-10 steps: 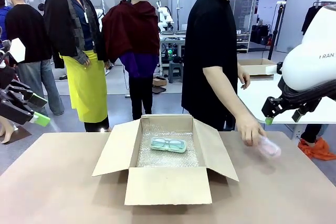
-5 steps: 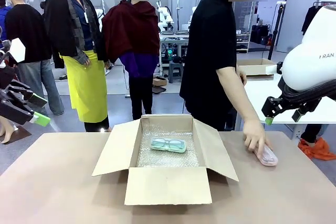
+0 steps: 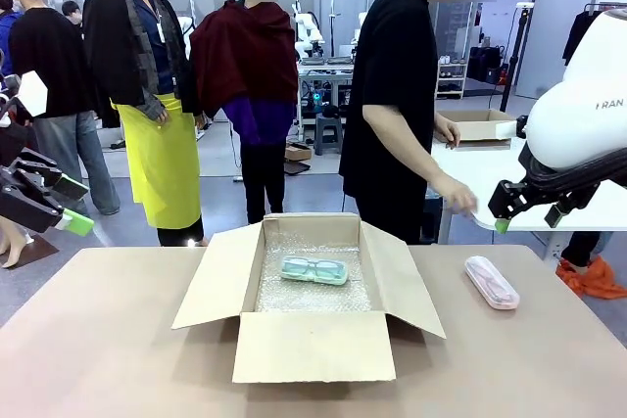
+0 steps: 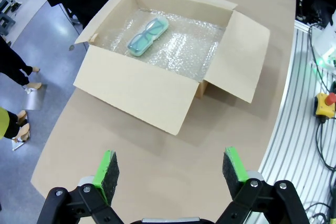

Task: Pack the glasses set securely to prepare it for shipping.
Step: Put the Glasses case from the right side of the table into the Package Box.

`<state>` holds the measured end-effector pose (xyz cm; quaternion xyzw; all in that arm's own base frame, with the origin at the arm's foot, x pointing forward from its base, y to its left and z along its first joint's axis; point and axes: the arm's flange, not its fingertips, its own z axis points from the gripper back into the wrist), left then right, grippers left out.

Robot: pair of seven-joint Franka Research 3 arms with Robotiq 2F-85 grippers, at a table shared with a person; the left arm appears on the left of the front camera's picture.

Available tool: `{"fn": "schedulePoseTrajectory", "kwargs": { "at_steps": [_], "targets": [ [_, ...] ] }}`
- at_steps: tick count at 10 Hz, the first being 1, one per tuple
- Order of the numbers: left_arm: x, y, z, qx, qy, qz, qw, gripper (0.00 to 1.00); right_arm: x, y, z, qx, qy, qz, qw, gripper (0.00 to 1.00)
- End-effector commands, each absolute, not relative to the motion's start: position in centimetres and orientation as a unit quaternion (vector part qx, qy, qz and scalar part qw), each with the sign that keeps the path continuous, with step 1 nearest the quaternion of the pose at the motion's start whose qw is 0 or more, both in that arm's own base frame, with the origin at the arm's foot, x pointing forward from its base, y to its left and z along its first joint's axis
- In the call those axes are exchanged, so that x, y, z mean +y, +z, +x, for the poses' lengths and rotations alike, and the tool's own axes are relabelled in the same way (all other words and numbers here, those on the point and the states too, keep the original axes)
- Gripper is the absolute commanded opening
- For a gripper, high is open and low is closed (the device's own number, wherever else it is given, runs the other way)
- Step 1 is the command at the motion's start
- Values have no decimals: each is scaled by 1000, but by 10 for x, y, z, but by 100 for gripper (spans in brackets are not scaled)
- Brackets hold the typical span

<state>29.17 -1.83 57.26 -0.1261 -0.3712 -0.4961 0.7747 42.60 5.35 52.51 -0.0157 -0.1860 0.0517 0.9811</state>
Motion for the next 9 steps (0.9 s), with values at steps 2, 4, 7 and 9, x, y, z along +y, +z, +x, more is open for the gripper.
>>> {"fn": "schedulePoseTrajectory", "kwargs": {
  "at_steps": [2, 4, 7, 9],
  "targets": [
    [-17, 574, 291, -374, -500, -134, 770, 100, 54, 525, 426, -186, 52, -16, 981, 91],
    [-17, 574, 291, -374, -500, -134, 770, 100, 63, 505, 459, -157, 56, -13, 986, 91],
    [-17, 574, 291, -374, -500, -134, 770, 100, 69, 467, 498, -120, 33, -28, 992, 91],
    [-17, 574, 291, -374, -500, -134, 770, 100, 65, 436, 524, -82, 37, -25, 996, 91]
  ]
}}
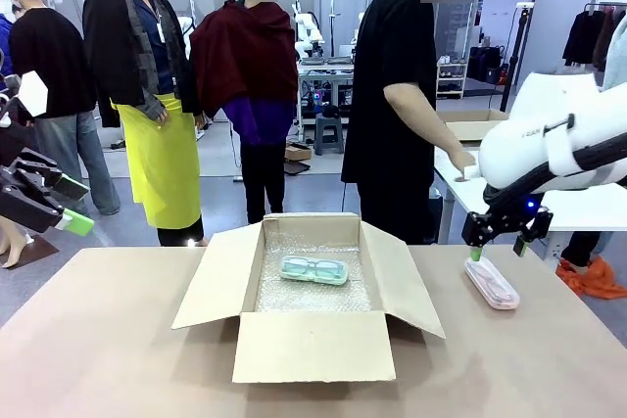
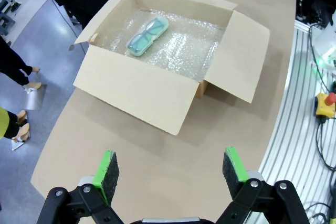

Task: Pack the glasses set securely to prepare it for shipping.
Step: Put the Glasses case from the right side of the table into the Package Box.

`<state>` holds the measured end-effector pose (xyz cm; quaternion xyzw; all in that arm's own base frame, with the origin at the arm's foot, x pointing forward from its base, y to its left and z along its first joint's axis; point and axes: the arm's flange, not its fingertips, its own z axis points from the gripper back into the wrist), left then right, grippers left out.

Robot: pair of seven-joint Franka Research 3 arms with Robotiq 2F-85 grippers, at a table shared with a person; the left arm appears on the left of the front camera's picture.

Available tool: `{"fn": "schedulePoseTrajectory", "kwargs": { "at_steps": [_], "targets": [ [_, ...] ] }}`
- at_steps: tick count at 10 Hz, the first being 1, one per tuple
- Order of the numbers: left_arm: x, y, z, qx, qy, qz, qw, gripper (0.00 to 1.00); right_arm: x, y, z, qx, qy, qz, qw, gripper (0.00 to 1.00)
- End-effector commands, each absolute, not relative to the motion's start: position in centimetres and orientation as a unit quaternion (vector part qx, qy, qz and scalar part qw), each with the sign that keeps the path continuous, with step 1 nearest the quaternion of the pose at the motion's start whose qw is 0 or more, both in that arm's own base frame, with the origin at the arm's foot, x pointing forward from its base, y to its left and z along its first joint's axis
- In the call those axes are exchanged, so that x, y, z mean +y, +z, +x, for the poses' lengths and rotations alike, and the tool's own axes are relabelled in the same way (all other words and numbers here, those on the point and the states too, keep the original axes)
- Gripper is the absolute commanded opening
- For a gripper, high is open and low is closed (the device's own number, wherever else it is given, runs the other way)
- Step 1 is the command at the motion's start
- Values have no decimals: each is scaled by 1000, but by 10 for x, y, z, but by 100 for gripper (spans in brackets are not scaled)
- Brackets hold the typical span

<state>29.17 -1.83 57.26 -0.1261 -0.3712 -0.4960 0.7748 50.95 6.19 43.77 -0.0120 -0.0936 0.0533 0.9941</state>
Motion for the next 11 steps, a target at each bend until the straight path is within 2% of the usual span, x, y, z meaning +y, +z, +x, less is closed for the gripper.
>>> {"fn": "schedulePoseTrajectory", "kwargs": {
  "at_steps": [1, 7, 11],
  "targets": [
    [-17, 574, 291, -374, -500, -134, 770, 100, 60, 423, 535, -61, 39, -23, 997, 91],
    [-17, 574, 291, -374, -500, -134, 770, 100, 6, 370, 581, -15, 38, 10, 999, 91],
    [-17, 574, 291, -374, -500, -134, 770, 100, 11, 346, 590, 3, 46, 26, 999, 91]
  ]
}}
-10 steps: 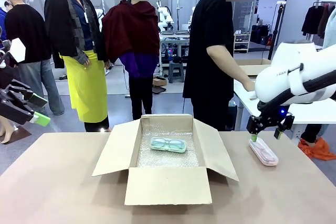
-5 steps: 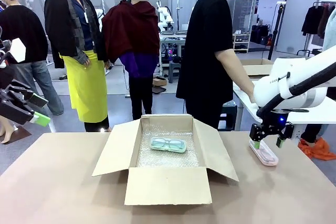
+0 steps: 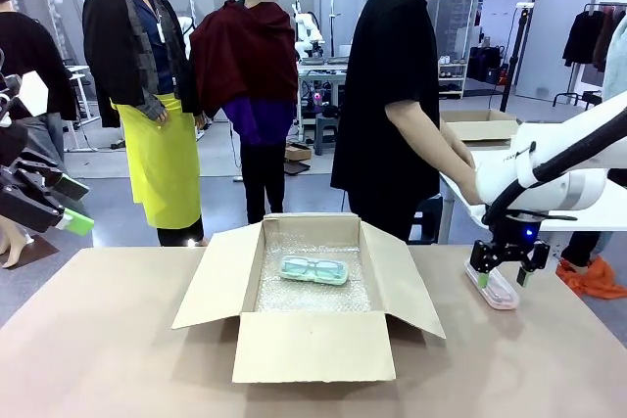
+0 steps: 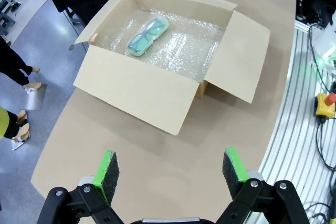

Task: Pack the glasses set securely to prepare it for shipping.
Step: Put the Glasses case from the right side of the table into the Package Box.

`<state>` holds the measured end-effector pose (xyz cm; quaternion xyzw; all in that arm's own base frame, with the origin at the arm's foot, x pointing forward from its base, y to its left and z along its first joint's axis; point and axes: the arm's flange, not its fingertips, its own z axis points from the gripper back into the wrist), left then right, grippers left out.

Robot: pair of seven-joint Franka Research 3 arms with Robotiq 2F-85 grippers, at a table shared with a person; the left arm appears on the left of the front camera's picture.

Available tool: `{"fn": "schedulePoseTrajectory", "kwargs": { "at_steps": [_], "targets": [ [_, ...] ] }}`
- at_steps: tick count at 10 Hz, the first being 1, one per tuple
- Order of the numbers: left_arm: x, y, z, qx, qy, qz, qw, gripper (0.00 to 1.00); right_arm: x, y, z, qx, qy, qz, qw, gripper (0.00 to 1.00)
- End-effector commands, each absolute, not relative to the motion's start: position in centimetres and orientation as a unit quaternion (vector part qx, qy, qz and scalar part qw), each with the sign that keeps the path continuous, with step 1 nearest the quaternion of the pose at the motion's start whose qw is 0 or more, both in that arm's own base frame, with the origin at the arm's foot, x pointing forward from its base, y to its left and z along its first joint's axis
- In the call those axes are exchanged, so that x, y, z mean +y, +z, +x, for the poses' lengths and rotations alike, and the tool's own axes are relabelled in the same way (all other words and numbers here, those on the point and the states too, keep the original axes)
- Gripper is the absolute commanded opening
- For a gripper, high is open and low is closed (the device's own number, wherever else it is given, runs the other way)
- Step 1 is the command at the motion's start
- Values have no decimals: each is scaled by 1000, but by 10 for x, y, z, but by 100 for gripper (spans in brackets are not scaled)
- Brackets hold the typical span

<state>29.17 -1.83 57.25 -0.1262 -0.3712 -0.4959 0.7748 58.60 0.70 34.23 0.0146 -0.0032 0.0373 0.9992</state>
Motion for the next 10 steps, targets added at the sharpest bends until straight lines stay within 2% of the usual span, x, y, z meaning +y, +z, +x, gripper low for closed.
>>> {"fn": "schedulePoseTrajectory", "kwargs": {
  "at_steps": [1, 5, 10],
  "targets": [
    [-17, 574, 291, -374, -500, -134, 770, 100, 12, 343, 594, 0, 36, 15, 999, 91],
    [-17, 574, 291, -374, -500, -134, 770, 100, 16, 329, 605, 13, 39, 24, 999, 91],
    [-17, 574, 291, -374, -500, -134, 770, 100, 18, 316, 616, -13, 8, 24, 1000, 91]
  ]
}}
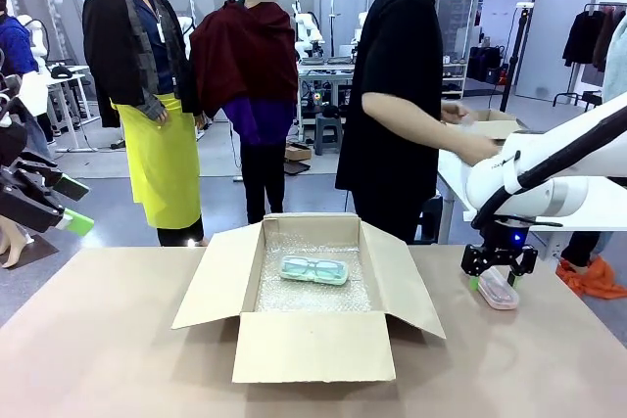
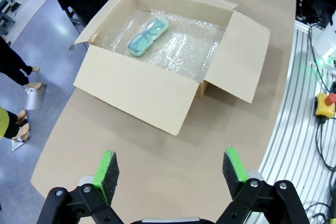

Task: Pack the glasses set securely to prepare it for shipping.
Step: Put the Glasses case from the right side of the table into the Package Box.

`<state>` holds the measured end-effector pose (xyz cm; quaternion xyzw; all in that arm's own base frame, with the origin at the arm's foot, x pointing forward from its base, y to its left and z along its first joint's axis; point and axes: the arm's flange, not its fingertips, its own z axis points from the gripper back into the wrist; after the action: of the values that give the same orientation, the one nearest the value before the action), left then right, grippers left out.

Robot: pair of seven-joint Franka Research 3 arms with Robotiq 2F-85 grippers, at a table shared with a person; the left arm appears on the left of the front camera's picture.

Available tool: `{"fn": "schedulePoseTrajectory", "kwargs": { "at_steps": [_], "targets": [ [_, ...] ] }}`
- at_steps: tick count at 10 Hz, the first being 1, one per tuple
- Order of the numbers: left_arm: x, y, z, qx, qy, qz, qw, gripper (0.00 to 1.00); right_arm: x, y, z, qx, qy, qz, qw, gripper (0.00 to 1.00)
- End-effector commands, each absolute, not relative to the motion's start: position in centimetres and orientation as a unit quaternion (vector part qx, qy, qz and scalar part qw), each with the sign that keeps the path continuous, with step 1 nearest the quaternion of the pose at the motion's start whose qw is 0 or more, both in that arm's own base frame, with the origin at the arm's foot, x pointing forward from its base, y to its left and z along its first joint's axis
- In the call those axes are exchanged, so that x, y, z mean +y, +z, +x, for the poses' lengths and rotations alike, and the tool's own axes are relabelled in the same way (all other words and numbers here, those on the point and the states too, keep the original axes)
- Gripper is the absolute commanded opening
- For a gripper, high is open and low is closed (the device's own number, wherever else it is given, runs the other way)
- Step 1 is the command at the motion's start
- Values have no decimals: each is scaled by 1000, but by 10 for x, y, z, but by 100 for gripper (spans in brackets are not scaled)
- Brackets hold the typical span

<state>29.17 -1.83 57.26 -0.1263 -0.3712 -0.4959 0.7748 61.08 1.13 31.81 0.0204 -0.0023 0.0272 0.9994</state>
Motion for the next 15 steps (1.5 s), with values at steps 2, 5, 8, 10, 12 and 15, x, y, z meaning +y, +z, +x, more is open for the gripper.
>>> {"fn": "schedulePoseTrajectory", "kwargs": {
  "at_steps": [2, 5, 8, 10, 12, 15],
  "targets": [
    [-17, 574, 291, -374, -500, -134, 770, 100, 15, 311, 621, -28, -3, 24, 999, 91],
    [-17, 574, 291, -374, -500, -134, 770, 100, 15, 311, 622, -46, -15, 9, 999, 71],
    [-17, 574, 291, -374, -500, -134, 770, 100, 11, 314, 620, -34, -16, 8, 999, 58],
    [-17, 574, 291, -374, -500, -134, 770, 100, 10, 323, 619, -28, -18, -1, 999, 58],
    [-17, 574, 291, -374, -500, -134, 770, 100, 16, 358, 613, -35, 24, 8, 999, 58],
    [-17, 574, 291, -374, -500, -134, 770, 100, 23, 438, 603, -55, 96, -8, 994, 58]
  ]
}}
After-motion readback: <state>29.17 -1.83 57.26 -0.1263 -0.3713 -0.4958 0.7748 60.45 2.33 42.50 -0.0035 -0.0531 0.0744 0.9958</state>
